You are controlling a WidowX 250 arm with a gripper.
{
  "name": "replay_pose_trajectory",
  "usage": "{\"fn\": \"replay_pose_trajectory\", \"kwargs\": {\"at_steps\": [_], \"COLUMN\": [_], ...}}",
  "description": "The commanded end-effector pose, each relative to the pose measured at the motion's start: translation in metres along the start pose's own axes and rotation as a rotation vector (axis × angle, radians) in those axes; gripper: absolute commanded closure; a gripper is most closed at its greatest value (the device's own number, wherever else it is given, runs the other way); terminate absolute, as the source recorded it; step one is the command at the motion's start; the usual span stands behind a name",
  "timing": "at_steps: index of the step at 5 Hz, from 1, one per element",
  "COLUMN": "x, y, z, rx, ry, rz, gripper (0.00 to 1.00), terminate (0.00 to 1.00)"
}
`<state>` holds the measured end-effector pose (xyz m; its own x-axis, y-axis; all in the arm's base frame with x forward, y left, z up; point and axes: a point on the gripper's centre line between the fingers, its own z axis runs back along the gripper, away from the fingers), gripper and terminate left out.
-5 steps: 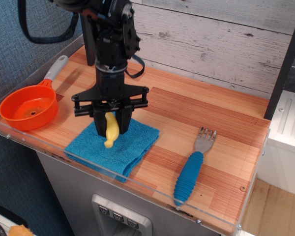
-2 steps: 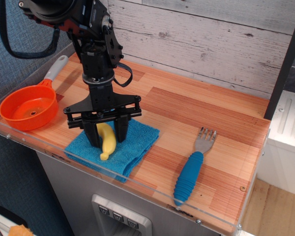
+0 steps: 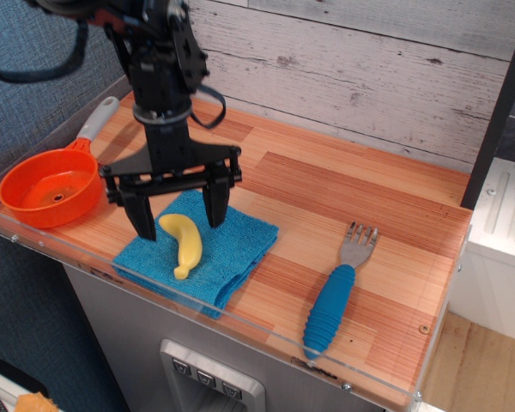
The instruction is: Move the fruit from the edge of the table in and place it on the blue cloth.
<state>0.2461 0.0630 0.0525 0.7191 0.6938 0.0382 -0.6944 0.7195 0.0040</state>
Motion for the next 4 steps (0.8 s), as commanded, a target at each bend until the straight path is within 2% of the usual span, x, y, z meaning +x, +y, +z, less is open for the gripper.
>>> {"fn": "replay_pose_trajectory", "kwargs": {"at_steps": [1,2,3,4], "x": [0.017,0.047,0.07,0.079], "y": [-0.008,-0.004,-0.001,-0.008], "z": [0.047,0.057,0.068,0.084], "rx": [0.106,0.153,0.16,0.133], "ry": [-0.077,-0.06,-0.123,-0.155], "rz": [-0.073,-0.116,-0.141,-0.162], "gripper": [0.0,0.0,0.0,0.0], "terminate": [0.0,0.0,0.0,0.0]}}
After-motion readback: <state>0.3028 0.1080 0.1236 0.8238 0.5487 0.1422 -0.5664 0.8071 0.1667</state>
